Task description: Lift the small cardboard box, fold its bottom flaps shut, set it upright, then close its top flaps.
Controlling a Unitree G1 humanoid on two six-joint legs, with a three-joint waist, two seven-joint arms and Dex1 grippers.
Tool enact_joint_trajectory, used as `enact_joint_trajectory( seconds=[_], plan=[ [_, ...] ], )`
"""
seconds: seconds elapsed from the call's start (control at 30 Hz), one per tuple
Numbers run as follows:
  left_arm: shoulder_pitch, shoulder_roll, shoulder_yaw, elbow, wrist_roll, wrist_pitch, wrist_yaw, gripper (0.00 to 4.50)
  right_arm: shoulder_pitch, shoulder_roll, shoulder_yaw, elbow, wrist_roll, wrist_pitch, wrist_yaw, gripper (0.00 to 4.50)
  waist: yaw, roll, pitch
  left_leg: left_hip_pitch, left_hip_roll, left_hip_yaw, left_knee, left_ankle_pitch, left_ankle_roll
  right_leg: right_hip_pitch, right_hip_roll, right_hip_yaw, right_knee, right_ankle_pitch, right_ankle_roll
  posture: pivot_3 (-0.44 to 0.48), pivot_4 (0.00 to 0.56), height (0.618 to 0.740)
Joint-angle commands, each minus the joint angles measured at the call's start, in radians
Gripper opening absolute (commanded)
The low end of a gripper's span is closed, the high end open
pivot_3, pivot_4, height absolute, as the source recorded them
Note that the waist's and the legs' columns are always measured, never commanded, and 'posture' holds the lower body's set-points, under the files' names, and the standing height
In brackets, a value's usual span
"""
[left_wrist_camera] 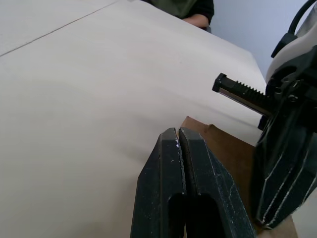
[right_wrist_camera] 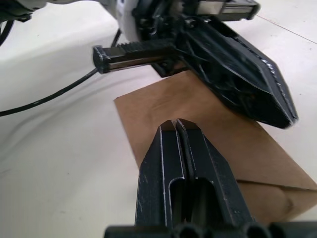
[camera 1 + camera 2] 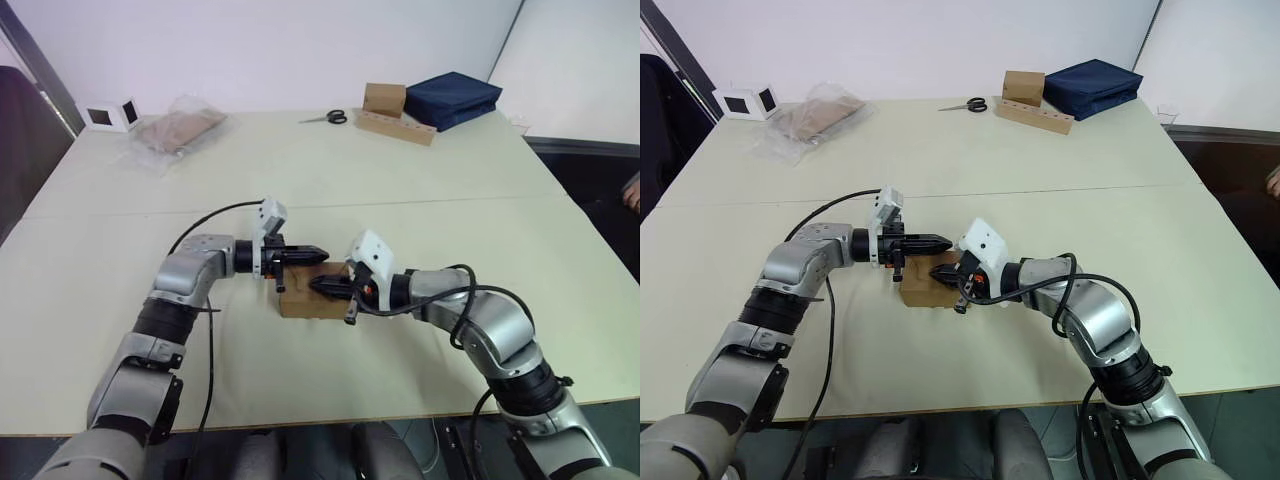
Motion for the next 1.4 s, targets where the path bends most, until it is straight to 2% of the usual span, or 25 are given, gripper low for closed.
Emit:
enact_joint_trajectory(
  seconds=[0.03, 0.37, 1.1, 1.4],
  plan=[
    [-0.009, -0.012, -0.009, 0.000, 0.017, -0.014, -0.022, 0.03, 0.004, -0.012, 0.011, -0.049, 0.016, 0.017, 0.012, 0.00, 0.001, 0.000, 0.000, 0.000, 0.000, 0.000, 0.000, 0.000, 0.000, 0.000, 0.000, 0.000, 0.000, 0.000, 0.000, 0.000, 0.150, 0.740],
    [-0.006, -0.009, 0.008, -0.023, 0.018, 0.004, -0.025, 0.03, -0.004, -0.020, 0.004, -0.043, 0.030, 0.043, 0.025, 0.00, 0.001, 0.000, 0.000, 0.000, 0.000, 0.000, 0.000, 0.000, 0.000, 0.000, 0.000, 0.000, 0.000, 0.000, 0.000, 0.000, 0.150, 0.740],
    [0.056, 0.032, 0.038, -0.165, -0.020, 0.076, -0.014, 0.03, -0.040, 0.000, 0.009, 0.057, -0.038, -0.040, 0.005, 0.00, -0.001, 0.000, 0.000, 0.000, 0.000, 0.000, 0.000, 0.000, 0.000, 0.000, 0.000, 0.000, 0.000, 0.000, 0.000, 0.000, 0.150, 0.740],
    [0.046, 0.043, 0.061, -0.170, -0.030, 0.090, -0.002, 0.03, -0.051, 0.016, 0.015, 0.101, -0.057, -0.066, -0.003, 0.00, -0.002, 0.000, 0.000, 0.000, 0.000, 0.000, 0.000, 0.000, 0.000, 0.000, 0.000, 0.000, 0.000, 0.000, 0.000, 0.000, 0.150, 0.740]
  ],
)
